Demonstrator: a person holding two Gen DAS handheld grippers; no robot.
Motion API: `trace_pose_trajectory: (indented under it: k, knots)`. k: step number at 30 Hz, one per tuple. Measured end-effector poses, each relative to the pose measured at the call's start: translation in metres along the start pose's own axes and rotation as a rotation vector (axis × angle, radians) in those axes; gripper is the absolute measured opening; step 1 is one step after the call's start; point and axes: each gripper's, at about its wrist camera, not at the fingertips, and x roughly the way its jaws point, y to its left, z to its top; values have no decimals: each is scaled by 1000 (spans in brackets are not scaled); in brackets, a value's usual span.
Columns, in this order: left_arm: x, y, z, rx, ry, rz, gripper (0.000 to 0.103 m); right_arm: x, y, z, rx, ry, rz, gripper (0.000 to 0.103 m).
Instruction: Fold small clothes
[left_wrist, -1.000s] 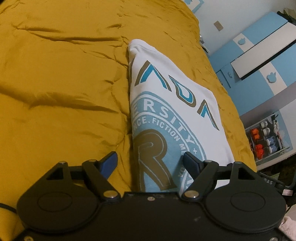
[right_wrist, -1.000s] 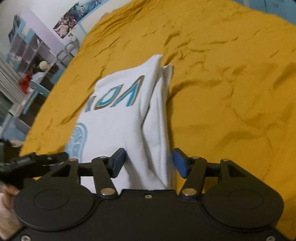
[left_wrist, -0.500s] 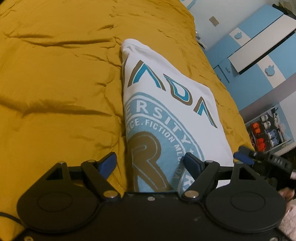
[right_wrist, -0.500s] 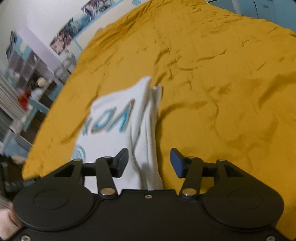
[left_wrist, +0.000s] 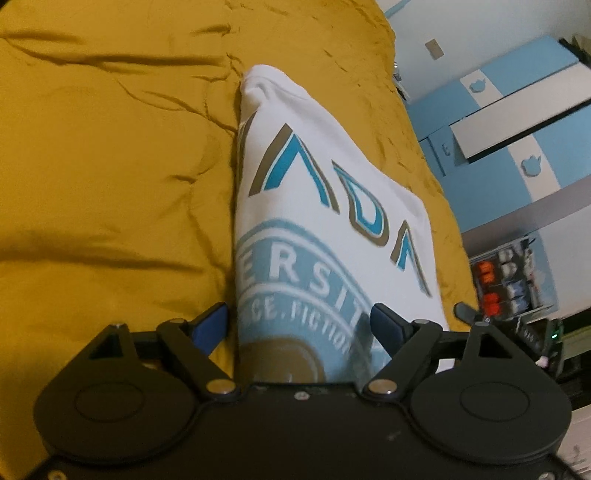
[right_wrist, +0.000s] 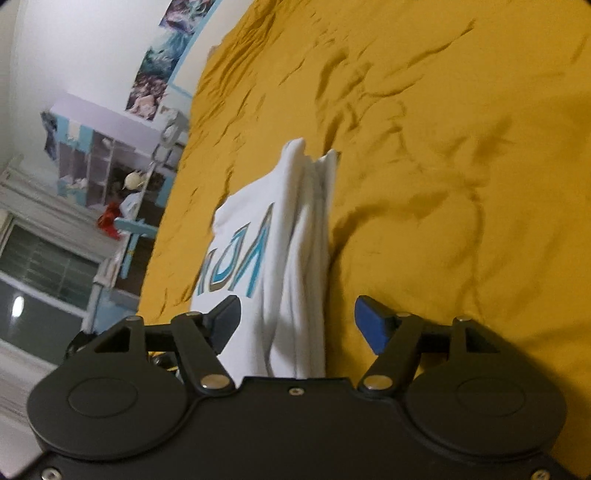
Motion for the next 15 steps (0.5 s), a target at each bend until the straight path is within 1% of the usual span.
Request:
trace_pose_trajectory:
  k: [2, 3, 4, 7, 8, 13, 14, 15]
  knots:
    - [8, -1, 8, -13, 9, -14, 87, 11, 1, 3, -3, 30, 33, 70]
    - [13, -2, 12, -14, 16, -20, 89, 16, 1, 4, -2, 45, 44, 70]
    - [17, -3, 16, -18, 24, -27, 93, 22, 2, 5, -5, 60, 57, 70]
    - [33, 0, 24, -52, 45, -67, 102, 44, 5, 9, 0, 93, 92, 71]
    - [37, 1, 26, -57, 48, -74, 103, 51, 5, 10, 3, 99, 101, 71]
    - [48, -2, 27, -48, 49, -71, 103, 78, 6, 19, 25, 112, 128, 76]
    - [48, -3, 27, -45, 43, -64, 102, 80, 7, 20, 20, 114, 128, 76]
    - [46, -4, 26, -40, 34, -49, 90, 83, 10, 19, 9, 113, 122, 75]
